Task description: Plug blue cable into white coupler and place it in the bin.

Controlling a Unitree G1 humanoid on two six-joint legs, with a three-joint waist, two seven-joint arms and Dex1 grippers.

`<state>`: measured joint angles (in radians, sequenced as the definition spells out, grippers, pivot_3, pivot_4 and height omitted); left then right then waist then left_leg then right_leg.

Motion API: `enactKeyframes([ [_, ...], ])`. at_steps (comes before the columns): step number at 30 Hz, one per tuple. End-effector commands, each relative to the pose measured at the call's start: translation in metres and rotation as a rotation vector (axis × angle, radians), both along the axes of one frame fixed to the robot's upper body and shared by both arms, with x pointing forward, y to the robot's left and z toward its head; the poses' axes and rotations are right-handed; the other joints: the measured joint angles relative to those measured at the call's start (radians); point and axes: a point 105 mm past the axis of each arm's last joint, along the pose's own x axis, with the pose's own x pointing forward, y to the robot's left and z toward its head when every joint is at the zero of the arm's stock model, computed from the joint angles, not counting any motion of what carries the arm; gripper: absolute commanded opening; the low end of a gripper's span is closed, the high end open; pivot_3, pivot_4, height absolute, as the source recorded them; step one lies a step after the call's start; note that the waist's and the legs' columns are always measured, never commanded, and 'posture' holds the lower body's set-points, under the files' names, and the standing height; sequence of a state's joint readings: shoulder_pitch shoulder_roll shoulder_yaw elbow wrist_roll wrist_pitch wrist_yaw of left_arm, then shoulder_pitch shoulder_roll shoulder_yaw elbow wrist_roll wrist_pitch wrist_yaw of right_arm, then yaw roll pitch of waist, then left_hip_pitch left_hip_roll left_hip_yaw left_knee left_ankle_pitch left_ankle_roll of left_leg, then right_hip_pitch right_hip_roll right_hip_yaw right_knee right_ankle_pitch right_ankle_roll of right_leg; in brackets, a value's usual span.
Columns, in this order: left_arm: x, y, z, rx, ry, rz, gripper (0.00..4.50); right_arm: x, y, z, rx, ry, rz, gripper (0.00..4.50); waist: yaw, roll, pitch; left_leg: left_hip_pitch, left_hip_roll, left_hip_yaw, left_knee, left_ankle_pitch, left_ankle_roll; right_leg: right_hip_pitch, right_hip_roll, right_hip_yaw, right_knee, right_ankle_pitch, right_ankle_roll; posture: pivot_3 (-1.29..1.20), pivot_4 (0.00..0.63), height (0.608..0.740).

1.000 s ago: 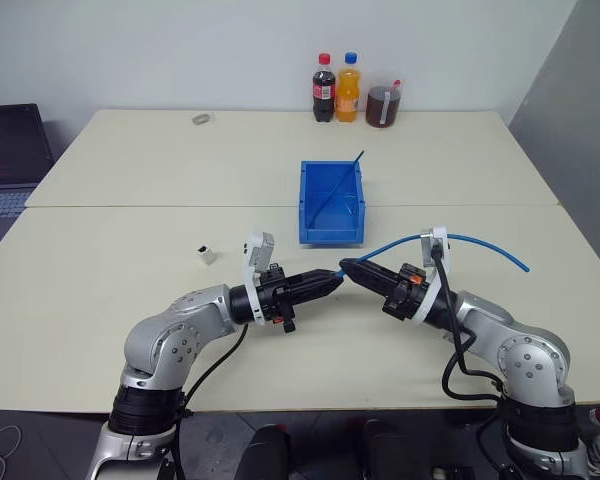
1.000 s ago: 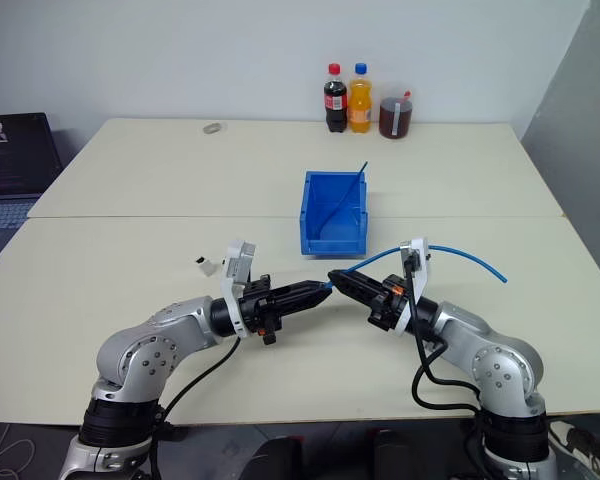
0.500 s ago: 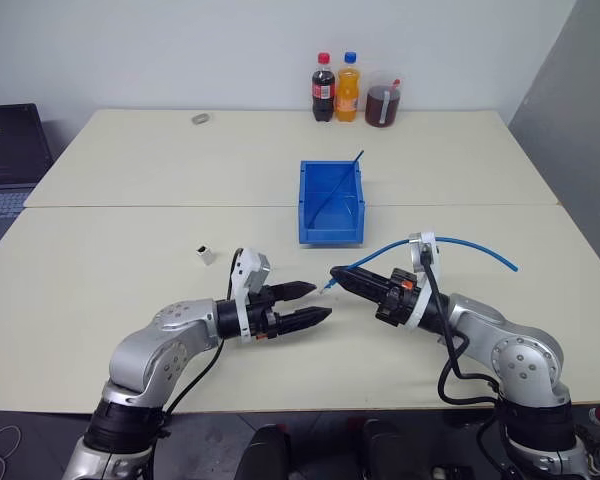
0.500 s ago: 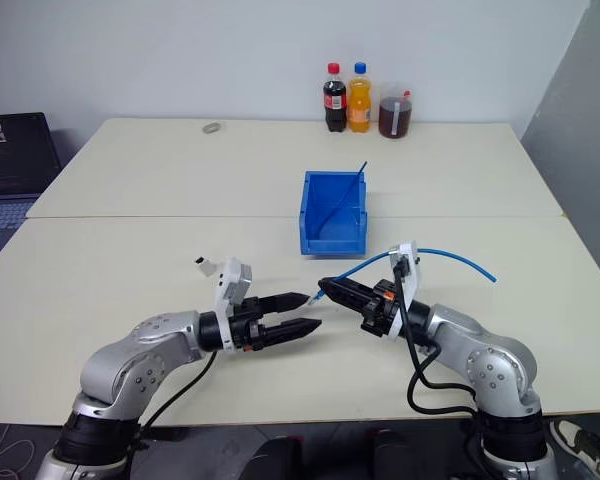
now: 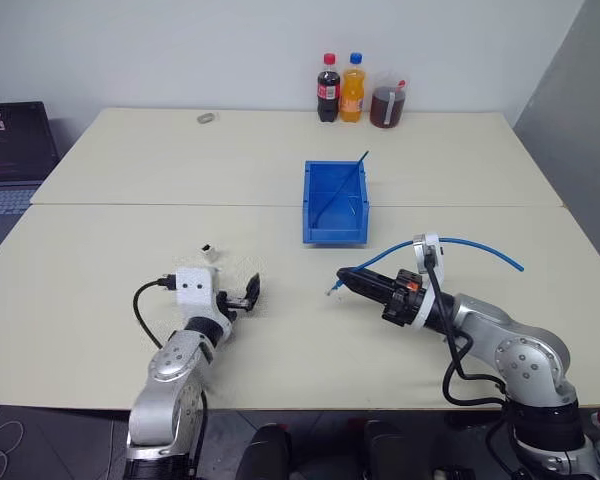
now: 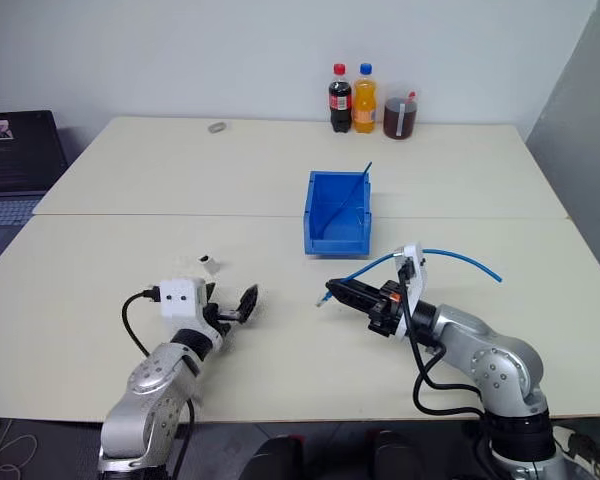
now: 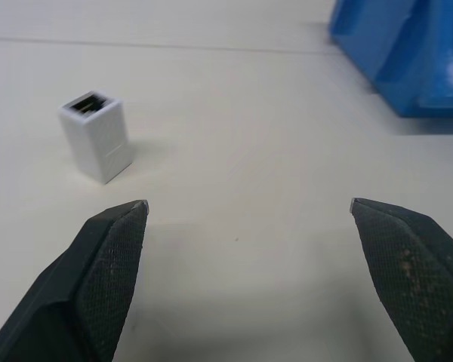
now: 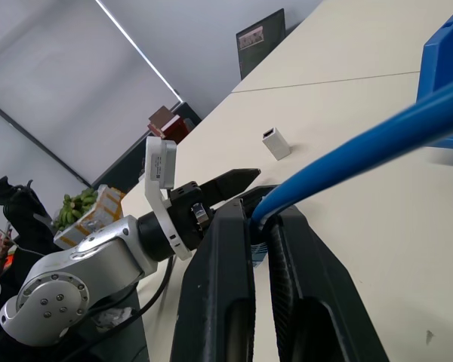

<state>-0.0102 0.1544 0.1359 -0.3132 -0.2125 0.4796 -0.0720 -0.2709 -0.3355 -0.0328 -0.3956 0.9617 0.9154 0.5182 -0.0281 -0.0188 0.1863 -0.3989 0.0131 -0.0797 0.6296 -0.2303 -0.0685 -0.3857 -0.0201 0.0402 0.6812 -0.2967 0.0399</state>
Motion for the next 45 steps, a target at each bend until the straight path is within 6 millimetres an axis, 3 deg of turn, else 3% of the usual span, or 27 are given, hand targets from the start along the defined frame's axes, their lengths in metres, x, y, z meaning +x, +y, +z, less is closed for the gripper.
enactKeyframes([
  [1, 0.008, 0.017, 0.005, 0.0, 0.001, 0.248, 4.5, 0.002, -0.001, 0.01, 0.008, -0.054, 0.003, 0.0, 0.002, -0.001, 0.0, 0.0, 0.0, 0.0, 0.0, 0.0, 0.0, 0.0, 0.0, 0.0, 0.0, 0.0, 0.0, 0.0, 0.15, 0.74],
  [12, 0.042, 0.014, 0.012, 0.009, 0.028, 0.367, 4.5, 0.003, -0.002, 0.012, 0.003, -0.061, -0.001, 0.0, 0.001, -0.001, 0.0, -0.001, -0.001, 0.0, 0.0, 0.0, 0.0, 0.0, 0.0, 0.0, 0.0, 0.001, 0.001, 0.0, 0.15, 0.74],
  [31, 0.069, 0.026, 0.025, -0.025, -0.017, 0.439, 4.5, 0.002, -0.005, 0.011, -0.013, -0.063, -0.008, 0.0, -0.001, -0.002, 0.0, -0.001, -0.001, 0.0, 0.0, 0.0, 0.0, 0.0, 0.0, 0.0, 0.0, 0.001, 0.001, 0.0, 0.15, 0.74],
  [45, 0.067, 0.028, 0.025, -0.025, -0.04, 0.452, 1.37, 0.001, -0.006, 0.01, -0.017, -0.06, -0.009, 0.0, 0.0, -0.002, 0.0, -0.001, -0.001, 0.0, 0.0, 0.0, 0.0, 0.0, 0.0, 0.0, 0.0, 0.001, 0.001, 0.0, 0.15, 0.74],
])
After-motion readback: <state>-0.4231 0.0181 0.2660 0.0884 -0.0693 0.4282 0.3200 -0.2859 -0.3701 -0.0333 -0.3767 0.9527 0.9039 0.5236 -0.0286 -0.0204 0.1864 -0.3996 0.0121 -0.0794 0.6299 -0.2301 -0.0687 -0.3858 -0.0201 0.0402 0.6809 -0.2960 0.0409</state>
